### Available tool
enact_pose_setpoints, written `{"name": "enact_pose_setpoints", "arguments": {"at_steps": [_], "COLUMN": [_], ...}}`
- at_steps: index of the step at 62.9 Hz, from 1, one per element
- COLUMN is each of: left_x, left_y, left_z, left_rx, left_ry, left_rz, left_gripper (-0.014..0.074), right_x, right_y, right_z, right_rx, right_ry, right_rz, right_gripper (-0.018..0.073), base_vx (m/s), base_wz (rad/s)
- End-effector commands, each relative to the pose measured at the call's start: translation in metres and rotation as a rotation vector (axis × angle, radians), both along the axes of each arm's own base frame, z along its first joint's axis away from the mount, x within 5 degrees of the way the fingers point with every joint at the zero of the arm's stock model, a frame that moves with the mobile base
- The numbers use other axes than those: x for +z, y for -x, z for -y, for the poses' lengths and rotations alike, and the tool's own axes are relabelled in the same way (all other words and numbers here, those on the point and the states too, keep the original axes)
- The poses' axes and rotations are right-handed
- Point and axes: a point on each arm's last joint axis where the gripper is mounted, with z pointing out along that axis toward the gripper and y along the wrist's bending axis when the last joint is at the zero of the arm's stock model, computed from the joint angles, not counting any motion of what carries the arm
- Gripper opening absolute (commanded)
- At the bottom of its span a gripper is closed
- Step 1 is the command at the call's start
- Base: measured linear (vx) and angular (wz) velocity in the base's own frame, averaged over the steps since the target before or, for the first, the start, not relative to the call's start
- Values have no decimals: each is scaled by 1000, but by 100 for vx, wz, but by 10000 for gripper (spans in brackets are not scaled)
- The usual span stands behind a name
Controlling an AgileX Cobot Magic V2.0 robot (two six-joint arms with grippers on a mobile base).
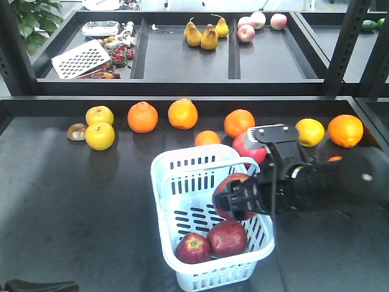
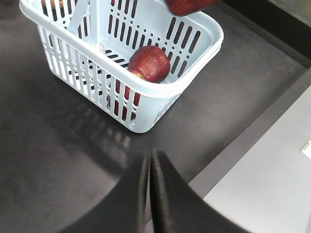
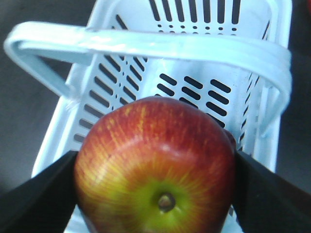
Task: Pick three apples into basket with both arms
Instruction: 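Drop the third apple into the basket with the right gripper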
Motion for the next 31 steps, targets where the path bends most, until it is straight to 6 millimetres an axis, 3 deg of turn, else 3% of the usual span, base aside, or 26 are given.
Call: {"name": "enact_pose_setpoints", "arguments": {"at_steps": [1,7,15,22,31], "left_x": [12,12,12,12,12], "left_y": [-5,-5,-5,-5,-5], "left_z": [0,0,0,0,0], "left_rx": [41,43,44,44,44], "left_ry": [51,52,52,52,51], "left_rz": [34,35,36,37,37], "left_gripper": [-6,-6,-6,-6,-6], "right_x": [18,18,17,17,19], "right_y": [-13,-17,-17,-17,-14], "right_z": [-6,-10,-10,-10,-10], "right_rx": [-16,15,17,24,68], "right_ry": [-49,-39,-35,-33,-11], "right_rz": [82,64,64,62,73], "right_gripper": [319,504,659,688,636], "base_vx": [0,0,0,0,0], "base_wz": [0,0,0,0,0]}}
